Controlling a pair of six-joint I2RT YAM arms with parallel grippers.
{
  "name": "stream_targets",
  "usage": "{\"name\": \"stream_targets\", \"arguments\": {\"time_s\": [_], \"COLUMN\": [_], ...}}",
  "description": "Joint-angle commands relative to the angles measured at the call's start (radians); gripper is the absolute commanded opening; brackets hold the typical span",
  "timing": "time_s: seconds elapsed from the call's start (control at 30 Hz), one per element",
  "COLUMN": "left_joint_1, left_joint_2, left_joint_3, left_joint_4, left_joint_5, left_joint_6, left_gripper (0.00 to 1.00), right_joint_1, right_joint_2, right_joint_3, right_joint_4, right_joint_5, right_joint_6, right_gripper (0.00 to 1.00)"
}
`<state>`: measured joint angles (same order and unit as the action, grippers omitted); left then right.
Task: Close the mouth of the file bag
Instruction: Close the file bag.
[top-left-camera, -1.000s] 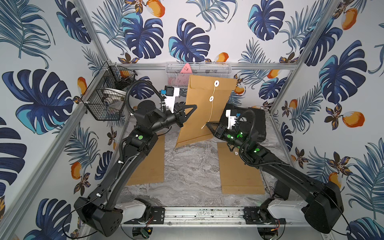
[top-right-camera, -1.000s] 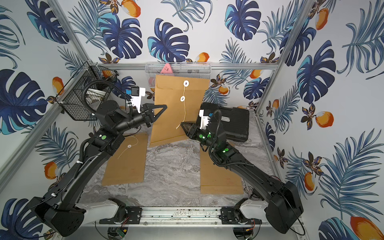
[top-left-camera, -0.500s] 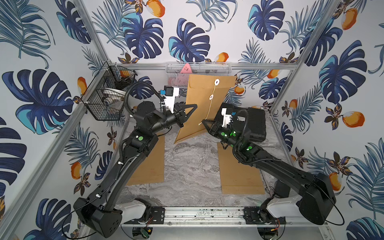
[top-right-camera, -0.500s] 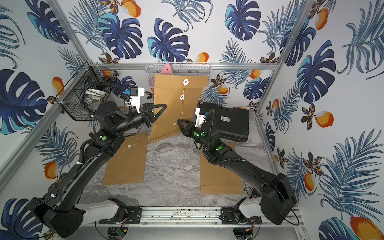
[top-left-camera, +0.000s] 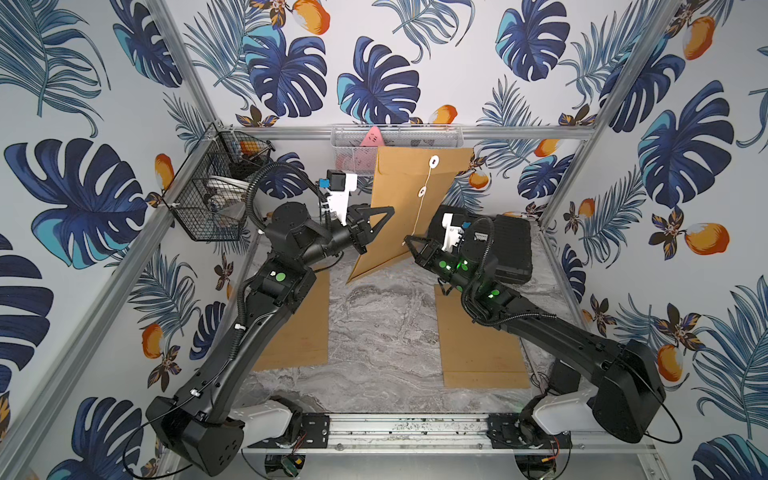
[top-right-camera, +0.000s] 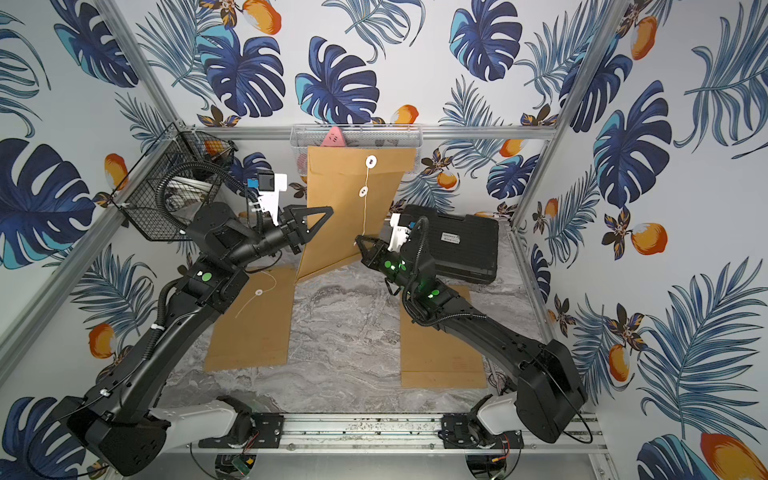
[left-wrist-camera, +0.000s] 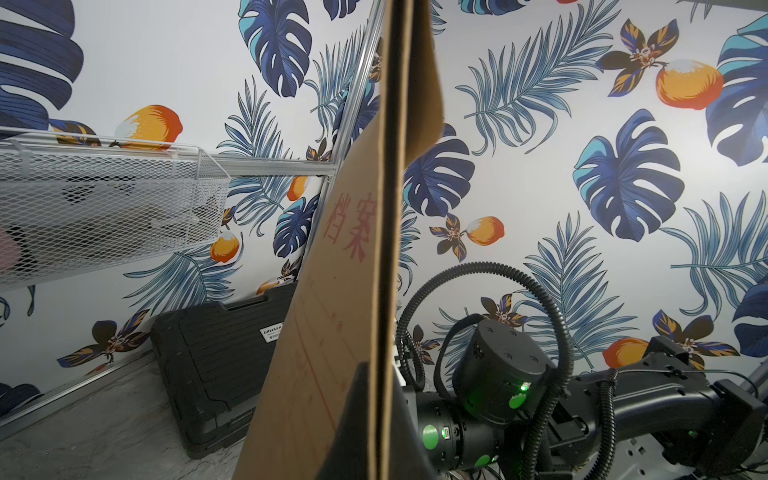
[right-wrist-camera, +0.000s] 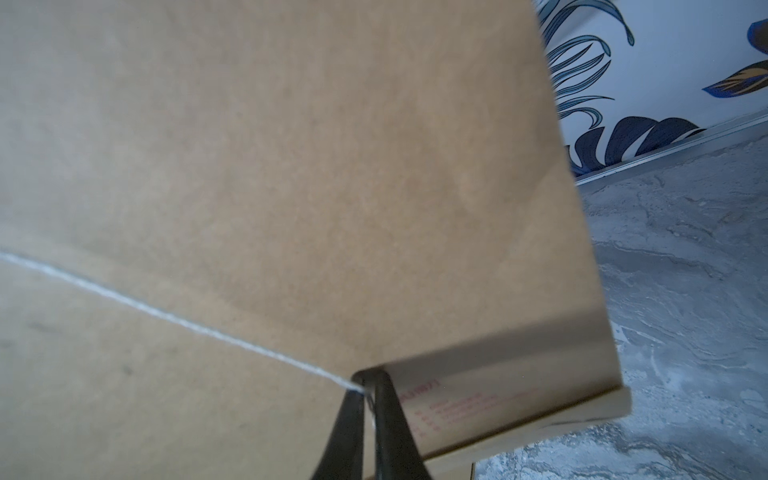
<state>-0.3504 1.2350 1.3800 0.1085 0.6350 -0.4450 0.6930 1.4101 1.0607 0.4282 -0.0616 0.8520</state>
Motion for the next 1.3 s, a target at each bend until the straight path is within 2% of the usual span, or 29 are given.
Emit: {"name": "stream_targets", "arguments": {"time_s": [0.0,0.07,0.2,0.43,0.6,1.0,1.27], "left_joint_1": [-0.001,-0.002,-0.002,0.004,0.009,0.013,0.021], "left_joint_2": [-0.004,-0.003,0.0,0.018,0.025,0.035,0.041], "left_joint_3": [0.012,0.017,0.027,0.028,0.031,0.038,0.054], "left_joint_4": [0.021,-0.002,-0.066,-0.093,-0.103,-0.082,-0.073], "left_joint_5": [-0.005,-0.012,-0.033,-0.027,0.001,0.096,0.178], "left_joint_6": [0.009,0.019,0.079,0.124,0.137,0.108,0.066], "left_gripper": [0.0,0.0,0.0,0.0,0.0,0.0,0.0], "right_joint_1": [0.005,0.01,0.045,0.208,0.28,0.303,0.25], "right_joint_2": [-0.015,-0.031,-0.068,-0.103,-0.092,-0.046,-0.065], "right_joint_3": [-0.001,-0.001,0.008,0.067,0.122,0.154,0.111], "right_joint_4": [0.014,-0.027,-0.117,-0.338,-0.41,-0.45,-0.442], "right_joint_5": [0.019,0.02,0.019,0.079,0.093,0.068,0.038], "right_joint_6": [-0.033,-0.077,-0.191,-0.452,-0.542,-0.569,-0.536], "right_gripper": [0.04,0.0,0.0,0.0,0.0,0.0,0.0]}}
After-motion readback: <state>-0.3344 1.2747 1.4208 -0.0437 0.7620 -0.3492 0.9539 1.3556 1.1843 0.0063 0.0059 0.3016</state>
